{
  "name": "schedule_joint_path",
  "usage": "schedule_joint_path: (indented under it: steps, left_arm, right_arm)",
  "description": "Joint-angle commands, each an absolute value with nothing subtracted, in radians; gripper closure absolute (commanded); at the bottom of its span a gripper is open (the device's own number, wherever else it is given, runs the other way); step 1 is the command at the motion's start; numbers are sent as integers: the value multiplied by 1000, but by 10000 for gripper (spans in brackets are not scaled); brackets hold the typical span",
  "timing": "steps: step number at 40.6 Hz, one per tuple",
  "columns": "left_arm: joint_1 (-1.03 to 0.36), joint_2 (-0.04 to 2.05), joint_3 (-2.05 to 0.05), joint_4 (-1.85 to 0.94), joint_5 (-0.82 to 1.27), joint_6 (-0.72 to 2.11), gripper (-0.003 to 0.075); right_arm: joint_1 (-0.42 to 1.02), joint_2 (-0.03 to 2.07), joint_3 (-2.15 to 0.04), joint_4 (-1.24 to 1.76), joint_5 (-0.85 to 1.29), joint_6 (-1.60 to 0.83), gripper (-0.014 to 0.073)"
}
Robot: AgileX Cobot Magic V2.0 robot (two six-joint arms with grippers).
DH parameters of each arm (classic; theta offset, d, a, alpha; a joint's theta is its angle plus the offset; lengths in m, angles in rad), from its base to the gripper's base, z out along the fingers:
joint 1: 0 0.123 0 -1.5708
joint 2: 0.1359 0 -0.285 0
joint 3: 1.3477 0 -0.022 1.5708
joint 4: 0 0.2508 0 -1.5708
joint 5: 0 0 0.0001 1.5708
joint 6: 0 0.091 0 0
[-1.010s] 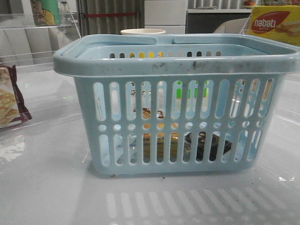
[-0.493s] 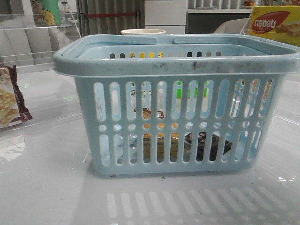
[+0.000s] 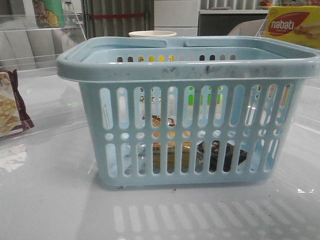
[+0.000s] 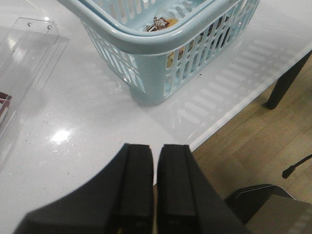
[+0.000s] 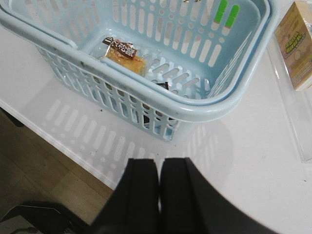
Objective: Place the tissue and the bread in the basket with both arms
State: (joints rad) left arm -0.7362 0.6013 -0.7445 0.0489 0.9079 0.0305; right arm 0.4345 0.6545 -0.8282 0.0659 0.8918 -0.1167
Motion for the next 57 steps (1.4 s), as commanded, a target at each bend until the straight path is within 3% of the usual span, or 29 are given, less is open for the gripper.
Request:
schedule_joint_path:
  steps: [1,32,40,49,57]
  left_arm:
    - [-743,603,-770,50,840,20,626]
    - [-717,549,-758,42,837,20,626]
    - [-517,384,-666,47,681,20,626]
    - [-244,141,-393,41,349,20,626]
    - [-97,-1,-164,-8,176,20,626]
  right_arm:
    - [435,654,-854,63,828,-122,530]
    - [435,654,-854,63,828,-121,538]
    - [435,654,-854,63,828,-121,538]
    - [435,654,-854,63,828,-121,538]
    - [435,654,-854,63,828,-121,538]
